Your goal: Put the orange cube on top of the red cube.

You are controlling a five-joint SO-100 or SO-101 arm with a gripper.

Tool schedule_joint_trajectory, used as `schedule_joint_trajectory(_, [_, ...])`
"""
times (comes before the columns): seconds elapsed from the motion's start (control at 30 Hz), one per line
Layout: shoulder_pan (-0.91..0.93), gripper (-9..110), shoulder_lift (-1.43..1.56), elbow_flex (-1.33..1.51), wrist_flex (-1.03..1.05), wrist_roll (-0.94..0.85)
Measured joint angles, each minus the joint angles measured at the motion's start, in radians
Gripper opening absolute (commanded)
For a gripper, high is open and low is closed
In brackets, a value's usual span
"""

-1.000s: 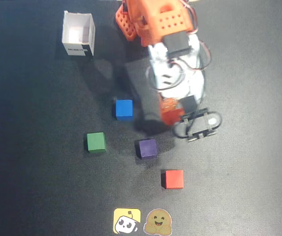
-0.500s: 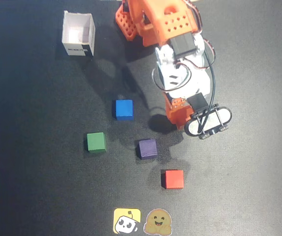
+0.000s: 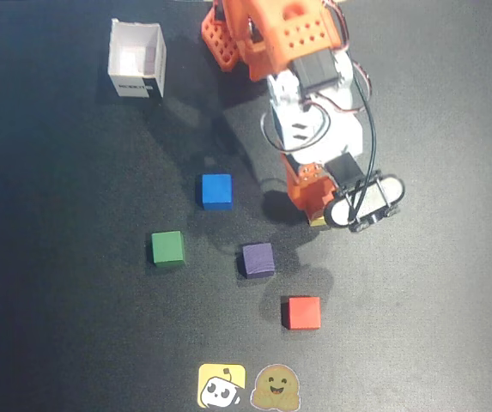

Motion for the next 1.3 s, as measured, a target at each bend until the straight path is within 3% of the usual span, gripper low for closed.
schedule_joint_trajectory(0.23, [0.063,11,-0.018,-0.035,0.005,0.048])
schedule_joint_trajectory(0.8, [0.176,12,-0.609,-0.670,0.106,0.110])
schedule_joint_trajectory(1.3, [0.178,12,-0.798,-0.900,0.110,0.144])
